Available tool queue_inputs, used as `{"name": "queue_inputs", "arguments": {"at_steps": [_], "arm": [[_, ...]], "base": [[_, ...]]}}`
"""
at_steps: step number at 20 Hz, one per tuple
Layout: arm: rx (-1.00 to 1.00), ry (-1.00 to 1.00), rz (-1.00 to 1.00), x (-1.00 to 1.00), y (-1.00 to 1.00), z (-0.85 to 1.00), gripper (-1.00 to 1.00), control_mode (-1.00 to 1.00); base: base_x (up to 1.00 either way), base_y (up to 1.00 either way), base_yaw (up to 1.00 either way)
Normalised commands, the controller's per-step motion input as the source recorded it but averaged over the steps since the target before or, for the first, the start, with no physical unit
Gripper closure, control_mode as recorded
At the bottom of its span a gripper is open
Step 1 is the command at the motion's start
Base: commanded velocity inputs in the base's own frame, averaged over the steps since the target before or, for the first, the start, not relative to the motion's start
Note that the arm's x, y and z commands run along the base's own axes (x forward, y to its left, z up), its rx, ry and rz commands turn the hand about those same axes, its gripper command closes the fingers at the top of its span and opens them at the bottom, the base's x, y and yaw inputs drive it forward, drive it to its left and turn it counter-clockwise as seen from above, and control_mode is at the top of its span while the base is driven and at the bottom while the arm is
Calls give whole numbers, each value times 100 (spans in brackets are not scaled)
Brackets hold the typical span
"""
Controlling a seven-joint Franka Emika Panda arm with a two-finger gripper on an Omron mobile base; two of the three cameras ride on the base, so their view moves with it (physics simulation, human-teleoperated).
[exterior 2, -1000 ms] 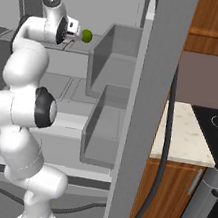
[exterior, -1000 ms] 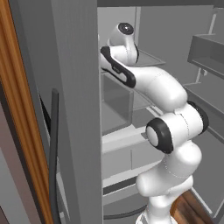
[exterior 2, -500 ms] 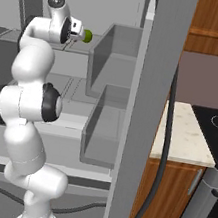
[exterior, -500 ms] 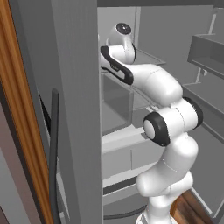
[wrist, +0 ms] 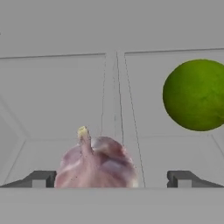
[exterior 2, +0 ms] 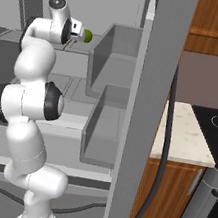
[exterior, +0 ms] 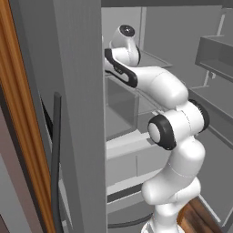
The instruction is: Retrieve the bottle and the shaker from the cabinet and place them next to the mixing bowl on the counter. Then add garlic from the fridge to the mixing bowl.
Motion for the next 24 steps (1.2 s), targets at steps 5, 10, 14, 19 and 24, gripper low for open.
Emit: {"name": "queue_inputs", "arguments": {"at_steps": [5,10,14,19,24], "arm": [[0,0,0,1,8,-12,-100,-100],[0,0,0,0,7,-13,-100,-100],[0,0,0,0,3,-14,-100,-100],[0,0,0,16,0,-6,-100,-100],[0,0,0,24,0,0,-100,-100]], "base": [[0,0,0],[0,0,0],[0,0,0],[0,0,0],[0,0,0]]}}
